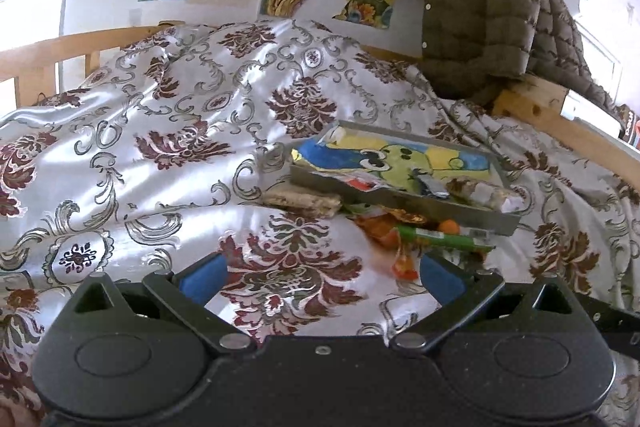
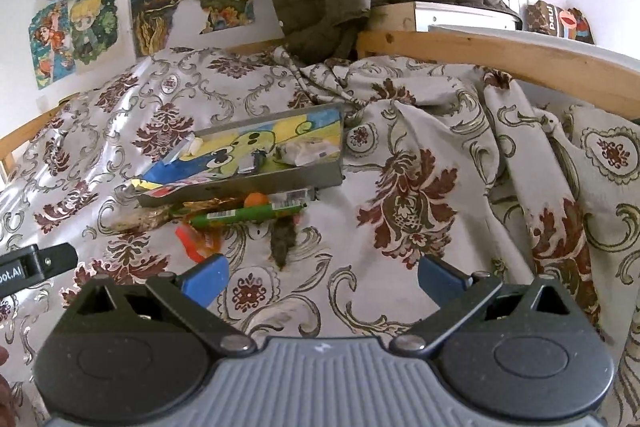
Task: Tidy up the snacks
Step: 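Withdraw both open tools from the tray back over the loose snacks, then move both open tools down toward the loose snacks beside the tray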
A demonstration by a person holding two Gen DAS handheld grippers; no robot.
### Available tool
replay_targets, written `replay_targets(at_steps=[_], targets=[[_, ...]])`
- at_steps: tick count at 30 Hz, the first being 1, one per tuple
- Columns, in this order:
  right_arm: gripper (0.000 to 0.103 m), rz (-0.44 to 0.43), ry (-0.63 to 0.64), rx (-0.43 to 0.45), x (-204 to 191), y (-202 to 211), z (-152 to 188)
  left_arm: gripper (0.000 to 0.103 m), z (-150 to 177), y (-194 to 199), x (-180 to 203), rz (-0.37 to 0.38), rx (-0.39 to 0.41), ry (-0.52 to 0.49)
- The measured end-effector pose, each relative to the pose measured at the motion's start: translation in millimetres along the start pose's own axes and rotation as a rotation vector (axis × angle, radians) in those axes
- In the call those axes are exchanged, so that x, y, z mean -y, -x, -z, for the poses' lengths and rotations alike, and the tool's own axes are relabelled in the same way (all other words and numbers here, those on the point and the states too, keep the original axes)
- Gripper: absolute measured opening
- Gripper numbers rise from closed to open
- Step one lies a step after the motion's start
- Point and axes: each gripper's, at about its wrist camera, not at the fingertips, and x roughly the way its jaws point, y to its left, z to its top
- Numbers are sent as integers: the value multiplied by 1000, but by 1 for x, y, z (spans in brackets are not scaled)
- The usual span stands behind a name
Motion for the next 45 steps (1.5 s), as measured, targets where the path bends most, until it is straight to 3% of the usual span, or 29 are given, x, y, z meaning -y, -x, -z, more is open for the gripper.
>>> replay_targets(at_steps=[5,10,16,24,34,45], targets=[[103,-22,23,-15,-2,-9,-2,102,3,-9,-1,-22,-22,-8],[103,-23,139,-1,-11,-27,-8,102,8,-18,1,-39,-44,-39],[103,-56,121,-24,-14,-50,-13,102,7,-31,5,-54,-55,-60],[103,-81,204,-6,-20,-73,-17,102,0,-56,18,-56,-61,-81],[103,-82,154,-97,-1,-123,-18,102,-10,-85,39,-42,-52,-113],[103,-86,162,-146,3,-136,-16,102,-16,-114,47,-73,-70,-104]])
